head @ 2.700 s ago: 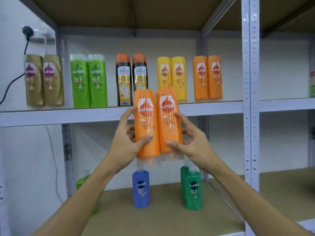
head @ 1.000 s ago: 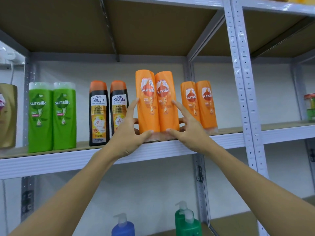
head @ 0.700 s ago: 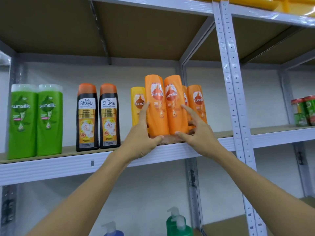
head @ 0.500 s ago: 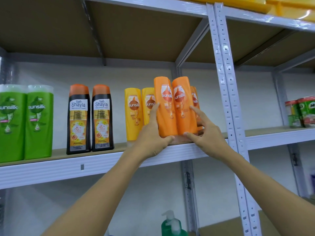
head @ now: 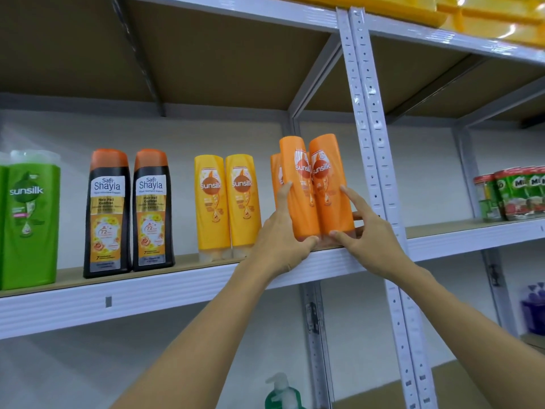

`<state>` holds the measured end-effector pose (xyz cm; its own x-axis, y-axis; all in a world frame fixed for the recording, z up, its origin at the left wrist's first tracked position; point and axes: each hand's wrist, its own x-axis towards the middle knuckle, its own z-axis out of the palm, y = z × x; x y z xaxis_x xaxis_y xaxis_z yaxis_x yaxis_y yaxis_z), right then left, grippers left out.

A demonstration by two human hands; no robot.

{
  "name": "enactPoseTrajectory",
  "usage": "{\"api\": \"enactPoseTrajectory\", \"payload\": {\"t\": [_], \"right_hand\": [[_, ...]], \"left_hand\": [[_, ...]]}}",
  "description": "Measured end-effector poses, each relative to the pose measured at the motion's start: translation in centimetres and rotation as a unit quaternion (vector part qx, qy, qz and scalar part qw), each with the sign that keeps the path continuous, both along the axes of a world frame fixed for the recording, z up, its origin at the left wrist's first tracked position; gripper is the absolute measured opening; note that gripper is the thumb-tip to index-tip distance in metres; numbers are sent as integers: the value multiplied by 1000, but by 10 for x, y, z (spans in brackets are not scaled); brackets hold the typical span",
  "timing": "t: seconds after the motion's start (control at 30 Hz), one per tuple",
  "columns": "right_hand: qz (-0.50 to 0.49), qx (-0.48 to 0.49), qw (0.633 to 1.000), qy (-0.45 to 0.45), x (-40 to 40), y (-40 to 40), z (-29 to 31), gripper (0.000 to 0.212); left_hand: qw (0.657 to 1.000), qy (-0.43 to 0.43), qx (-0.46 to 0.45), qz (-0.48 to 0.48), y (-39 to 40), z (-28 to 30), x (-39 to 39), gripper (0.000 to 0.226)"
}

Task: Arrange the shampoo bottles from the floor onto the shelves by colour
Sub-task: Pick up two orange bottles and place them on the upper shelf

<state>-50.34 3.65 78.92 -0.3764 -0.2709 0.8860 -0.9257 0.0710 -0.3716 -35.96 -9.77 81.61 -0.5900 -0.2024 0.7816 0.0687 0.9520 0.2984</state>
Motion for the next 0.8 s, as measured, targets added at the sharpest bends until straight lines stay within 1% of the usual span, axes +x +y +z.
{"api": "enactPoseTrajectory", "payload": {"t": [0.17,0.33,0.8], "right_hand": [[3,19,1000,-6,-1,3,1,84],[-3,29,1000,-12,2,2,1,86],[-11,34,999,-33,-3,-1,2,88]], "left_hand": [[1000,-1,-1,2,-2,-2,-2,106],[1000,-10,14,-4,-2,-1,-3,107],[1000,-17,5,12,-3,-2,-8,109]]}}
